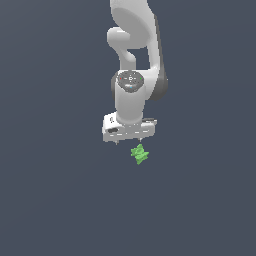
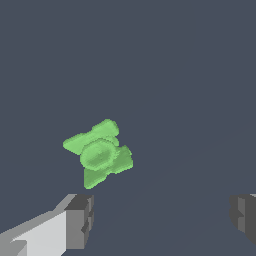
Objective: Pick up the object and move it to a goal position.
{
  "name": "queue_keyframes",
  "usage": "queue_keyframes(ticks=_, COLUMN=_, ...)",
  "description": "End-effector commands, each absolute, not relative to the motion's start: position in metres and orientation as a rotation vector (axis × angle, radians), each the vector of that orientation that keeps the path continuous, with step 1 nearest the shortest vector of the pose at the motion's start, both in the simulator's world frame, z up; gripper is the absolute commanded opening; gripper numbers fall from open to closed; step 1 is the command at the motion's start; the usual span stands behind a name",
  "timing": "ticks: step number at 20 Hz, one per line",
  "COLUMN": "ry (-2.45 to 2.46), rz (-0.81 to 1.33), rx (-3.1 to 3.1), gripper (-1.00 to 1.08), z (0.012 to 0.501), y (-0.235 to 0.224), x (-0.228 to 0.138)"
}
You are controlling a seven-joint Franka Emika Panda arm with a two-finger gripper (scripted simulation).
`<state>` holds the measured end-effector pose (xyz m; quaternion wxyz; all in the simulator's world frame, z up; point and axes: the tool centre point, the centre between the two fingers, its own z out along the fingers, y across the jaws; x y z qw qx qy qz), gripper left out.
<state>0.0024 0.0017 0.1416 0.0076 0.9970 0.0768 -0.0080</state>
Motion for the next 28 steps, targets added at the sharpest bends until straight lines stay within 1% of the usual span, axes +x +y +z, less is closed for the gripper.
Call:
queue_keyframes(ticks=1, ry=0.330, rz=-0.024, rx=3.109, gripper=1.00, z=0.135, y=0.008, x=0.004)
queue_keyframes(ticks=9, ry=0.695, rz=-0.013, rx=3.055, gripper=1.00, z=0.109, y=0.035, x=0.007)
queue_keyframes(ticks=15, ry=0.880, rz=-0.005, rx=3.012, gripper=1.00, z=0.096, y=0.050, x=0.009)
queue_keyframes(ticks=28, ry=0.961, rz=-0.001, rx=2.991, gripper=1.00, z=0.085, y=0.056, x=0.009)
